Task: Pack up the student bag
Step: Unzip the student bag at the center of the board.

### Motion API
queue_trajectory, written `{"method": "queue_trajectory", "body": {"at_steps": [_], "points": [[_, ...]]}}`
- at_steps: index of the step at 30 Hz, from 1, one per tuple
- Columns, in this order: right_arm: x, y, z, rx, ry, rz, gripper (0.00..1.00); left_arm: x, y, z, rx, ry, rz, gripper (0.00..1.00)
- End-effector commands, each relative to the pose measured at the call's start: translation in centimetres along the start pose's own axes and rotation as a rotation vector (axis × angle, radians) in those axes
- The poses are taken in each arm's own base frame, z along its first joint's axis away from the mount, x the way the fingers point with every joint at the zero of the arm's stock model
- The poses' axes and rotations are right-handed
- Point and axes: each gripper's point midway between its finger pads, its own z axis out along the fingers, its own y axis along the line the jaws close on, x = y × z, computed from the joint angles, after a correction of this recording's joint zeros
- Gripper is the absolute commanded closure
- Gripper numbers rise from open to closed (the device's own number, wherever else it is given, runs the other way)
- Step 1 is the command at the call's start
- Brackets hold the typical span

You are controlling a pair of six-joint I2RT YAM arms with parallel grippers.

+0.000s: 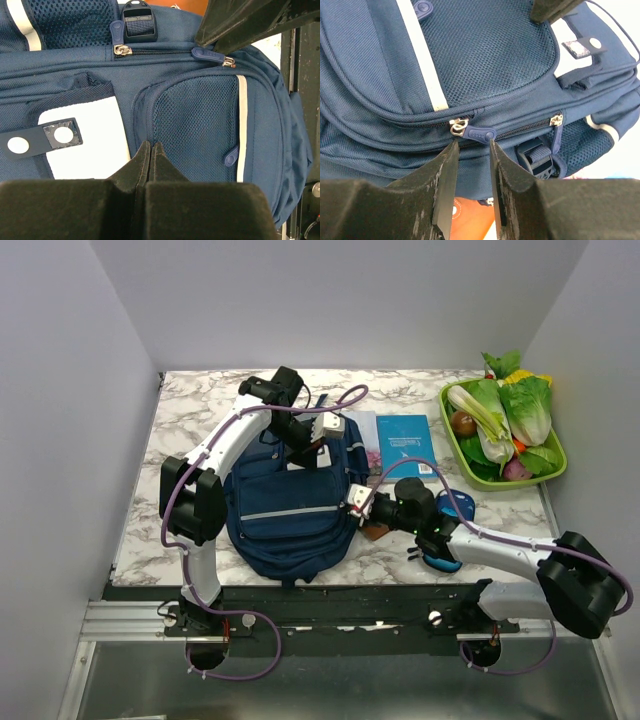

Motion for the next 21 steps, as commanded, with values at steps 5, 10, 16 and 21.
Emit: {"method": "queue_trajectory", "body": {"at_steps": [5,10,16,21], "points": [[-1.3,-0.3,1.2,-0.009,-0.014,-0.156,0.62,-2.8,-1.6,-1.2,0.035,-0.087,0.065,1.0],[-1.3,-0.9,1.7,0.001,0.003,-0.189,0.58,-2.5,-2.3,-1.3,0.06,-0.081,0.07,1.0],[-1.0,-1.1,2.3,-0.025,0.04,-0.225,0.46,-2.2,-2.7,-1.4,0.084,-0.061,0.071,1.0],[-0.7,-0.3,2.2,-0.074,0.049,-0.235,0.44,-2.1,-2.7,-1.3,0.088,-0.061,0.07,1.0]]}}
